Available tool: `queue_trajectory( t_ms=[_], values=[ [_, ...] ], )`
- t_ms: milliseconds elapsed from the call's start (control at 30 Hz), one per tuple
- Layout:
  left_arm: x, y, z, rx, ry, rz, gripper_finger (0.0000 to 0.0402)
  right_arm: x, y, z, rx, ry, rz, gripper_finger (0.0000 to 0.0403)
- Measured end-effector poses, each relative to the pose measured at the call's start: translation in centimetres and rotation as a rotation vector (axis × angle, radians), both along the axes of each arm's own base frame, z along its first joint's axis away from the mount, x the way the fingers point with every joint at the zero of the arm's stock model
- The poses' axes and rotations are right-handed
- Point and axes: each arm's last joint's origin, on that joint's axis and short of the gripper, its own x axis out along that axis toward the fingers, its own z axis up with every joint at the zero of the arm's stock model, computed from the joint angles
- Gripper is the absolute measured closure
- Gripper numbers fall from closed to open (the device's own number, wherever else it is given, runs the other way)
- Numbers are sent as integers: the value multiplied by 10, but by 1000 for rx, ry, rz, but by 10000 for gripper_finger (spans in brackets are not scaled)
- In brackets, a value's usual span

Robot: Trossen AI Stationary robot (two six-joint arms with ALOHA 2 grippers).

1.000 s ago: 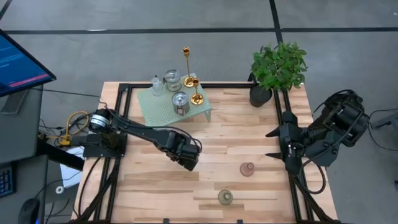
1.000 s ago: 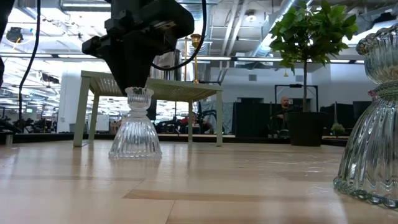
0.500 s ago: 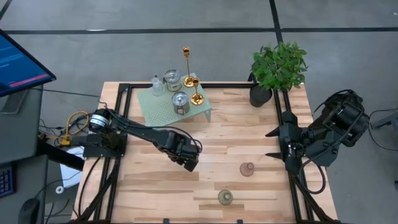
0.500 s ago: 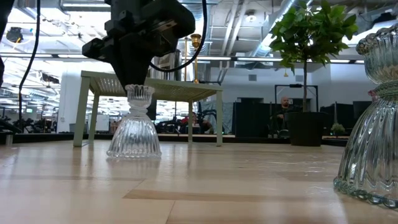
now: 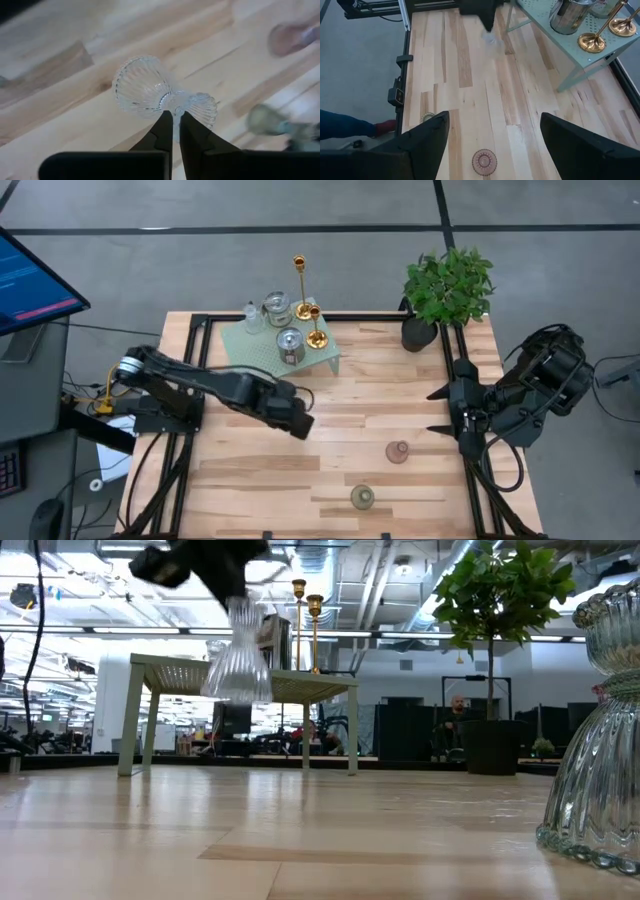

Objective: Pick & Place candle stick holders
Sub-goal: Align the transparent candle holder with the other transparent candle holder on the shelf

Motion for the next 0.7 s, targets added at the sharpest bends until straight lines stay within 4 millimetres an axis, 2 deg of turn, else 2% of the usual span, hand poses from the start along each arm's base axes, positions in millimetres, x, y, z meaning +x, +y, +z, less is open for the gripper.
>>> queue_trajectory(
  t_ms=[267,433,700],
  values=[
    [-45,15,36,-5,-137,91,391,0,0,0,-2,-3,-3,101],
    [-73,24,48,-9,-169,144,391,0,-1,0,-7,-8,-10,101],
    [-112,42,62,94,-248,303,391,1,-1,1,-12,-18,-19,101]
  ],
)
